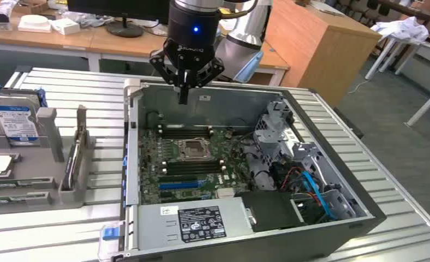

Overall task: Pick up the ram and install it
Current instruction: 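Reach for the ram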

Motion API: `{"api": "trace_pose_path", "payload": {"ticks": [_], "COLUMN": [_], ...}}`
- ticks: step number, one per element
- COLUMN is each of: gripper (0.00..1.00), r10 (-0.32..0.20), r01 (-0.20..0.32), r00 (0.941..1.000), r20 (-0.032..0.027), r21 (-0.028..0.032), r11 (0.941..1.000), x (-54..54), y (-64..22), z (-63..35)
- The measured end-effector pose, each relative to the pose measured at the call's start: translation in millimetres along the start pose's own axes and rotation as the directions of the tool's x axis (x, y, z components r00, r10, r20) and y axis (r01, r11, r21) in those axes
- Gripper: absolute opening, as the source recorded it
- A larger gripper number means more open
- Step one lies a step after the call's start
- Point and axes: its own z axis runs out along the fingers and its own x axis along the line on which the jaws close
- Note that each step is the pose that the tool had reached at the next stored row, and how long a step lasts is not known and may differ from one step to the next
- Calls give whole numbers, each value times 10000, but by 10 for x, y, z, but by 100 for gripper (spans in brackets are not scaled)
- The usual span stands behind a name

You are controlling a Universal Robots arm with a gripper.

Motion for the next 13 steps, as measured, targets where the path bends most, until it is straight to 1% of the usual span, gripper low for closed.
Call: {"api": "trace_pose_path", "payload": {"ticks": [2, 13], "gripper": [10, 10], "r10": [130, 130], "r01": [-130, -130], "r00": [9999, 9999], "r20": [6, 6], "r21": [3, 3], "r11": [9999, 9999], "x": [0, 0], "y": [0, 0], "z": [0, 0]}}
